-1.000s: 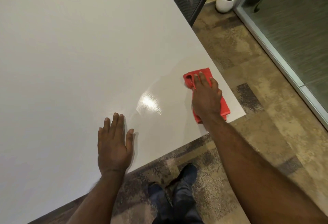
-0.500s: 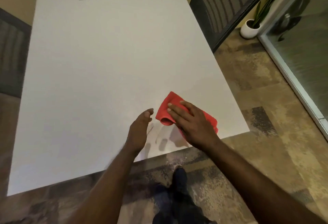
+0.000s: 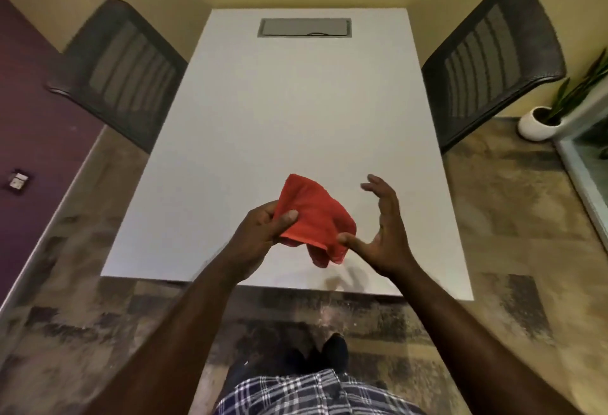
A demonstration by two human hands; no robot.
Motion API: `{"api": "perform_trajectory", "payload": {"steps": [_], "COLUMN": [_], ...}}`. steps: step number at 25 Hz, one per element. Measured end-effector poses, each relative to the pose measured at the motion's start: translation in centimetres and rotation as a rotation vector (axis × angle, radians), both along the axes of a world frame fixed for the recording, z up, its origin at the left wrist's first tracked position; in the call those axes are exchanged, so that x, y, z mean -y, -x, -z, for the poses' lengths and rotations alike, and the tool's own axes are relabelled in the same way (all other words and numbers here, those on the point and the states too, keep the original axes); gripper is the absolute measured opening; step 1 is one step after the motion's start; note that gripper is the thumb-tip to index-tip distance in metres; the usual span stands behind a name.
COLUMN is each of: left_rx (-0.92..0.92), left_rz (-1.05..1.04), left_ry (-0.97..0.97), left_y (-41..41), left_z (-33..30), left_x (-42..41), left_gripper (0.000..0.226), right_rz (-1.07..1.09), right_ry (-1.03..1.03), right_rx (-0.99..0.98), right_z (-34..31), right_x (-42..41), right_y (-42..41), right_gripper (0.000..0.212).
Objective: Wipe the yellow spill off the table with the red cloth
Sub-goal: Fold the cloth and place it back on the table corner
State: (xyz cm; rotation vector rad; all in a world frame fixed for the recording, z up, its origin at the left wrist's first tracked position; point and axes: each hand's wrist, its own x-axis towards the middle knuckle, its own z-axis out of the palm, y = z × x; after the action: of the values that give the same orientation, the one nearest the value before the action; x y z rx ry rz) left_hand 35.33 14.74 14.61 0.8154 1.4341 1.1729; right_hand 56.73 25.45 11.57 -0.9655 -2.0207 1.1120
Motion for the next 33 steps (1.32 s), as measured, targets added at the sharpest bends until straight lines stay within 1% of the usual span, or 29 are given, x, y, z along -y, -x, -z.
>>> {"api": "perform_trajectory", "payload": {"steps": [1, 2, 3, 4, 6, 7, 8, 10, 13, 16, 18, 23, 25, 27, 29, 33], "left_rx": [0.008, 0.023, 0.043, 0.064, 0.084, 0.087, 0.090, 0.106, 0.096, -0.098, -0.195, -0.368, -0.411, -0.458, -0.504, -0.602], "left_rz": [-0.026, -0.049, -0.073, -0.095, -0.139, -0.157, -0.181, -0.250, -0.363, -0.427, -0.495, -0.607, -0.642, -0.670, -0.697, -0.706], "left_ry": [-0.009, -0.014, -0.019, -0.019, -0.003, 0.009, 0.017, 0.032, 0.096, 0.239, 0.275, 0.380, 0.416, 0.438, 0.455, 0.500], "left_y": [0.1, 0.4, 0.7, 1.1, 2.2, 2.8, 3.5, 5.3, 8.9, 12.9, 15.8, 23.2, 25.7, 28.0, 30.0, 33.0], "left_z": [-0.4, -0.8, -1.1, -1.3, -1.3, -1.0, -0.6, 0.3, 2.2, 4.9, 6.7, 10.4, 11.5, 12.4, 13.3, 15.2], "left_x": [0.5, 1.0, 1.7, 2.4, 3.9, 4.7, 5.6, 7.2, 9.9, 12.5, 14.1, 17.0, 17.7, 18.2, 18.6, 19.0], "left_gripper": [0.032, 0.034, 0.037, 0.041, 0.049, 0.051, 0.051, 0.047, 0.043, 0.045, 0.040, 0.027, 0.017, 0.012, 0.012, 0.025], "right_rz": [0.027, -0.005, -0.080, -0.168, -0.300, -0.337, -0.368, -0.405, -0.372, -0.304, -0.253, -0.083, -0.055, -0.052, -0.050, -0.046], "right_ry": [0.225, 0.459, 0.674, 0.846, 1.043, 1.107, 1.150, 1.176, 1.154, 1.076, 1.024, 1.046, 1.066, 1.052, 1.022, 0.981], "right_rx": [-0.037, -0.077, -0.110, -0.130, -0.148, -0.148, -0.143, -0.135, -0.088, -0.007, 0.036, 0.169, 0.205, 0.241, 0.286, 0.359], "right_z": [-0.1, 0.2, 0.9, 1.7, 3.5, 4.3, 5.1, 5.9, 6.0, 6.3, 6.5, 8.2, 8.8, 9.3, 9.8, 10.8], "right_x": [-0.4, -0.7, -0.9, -0.8, -0.2, 0.2, 0.6, 1.1, 2.1, 4.4, 6.4, 10.4, 11.5, 12.4, 13.1, 14.1], "right_y": [-0.2, -0.3, -0.1, 0.2, 1.6, 2.5, 3.6, 6.2, 10.5, 14.8, 18.1, 26.6, 29.6, 32.1, 34.5, 38.3], "right_gripper": [0.105, 0.111, 0.112, 0.105, 0.076, 0.066, 0.062, 0.057, 0.053, 0.046, 0.044, 0.044, 0.042, 0.039, 0.039, 0.040]}}
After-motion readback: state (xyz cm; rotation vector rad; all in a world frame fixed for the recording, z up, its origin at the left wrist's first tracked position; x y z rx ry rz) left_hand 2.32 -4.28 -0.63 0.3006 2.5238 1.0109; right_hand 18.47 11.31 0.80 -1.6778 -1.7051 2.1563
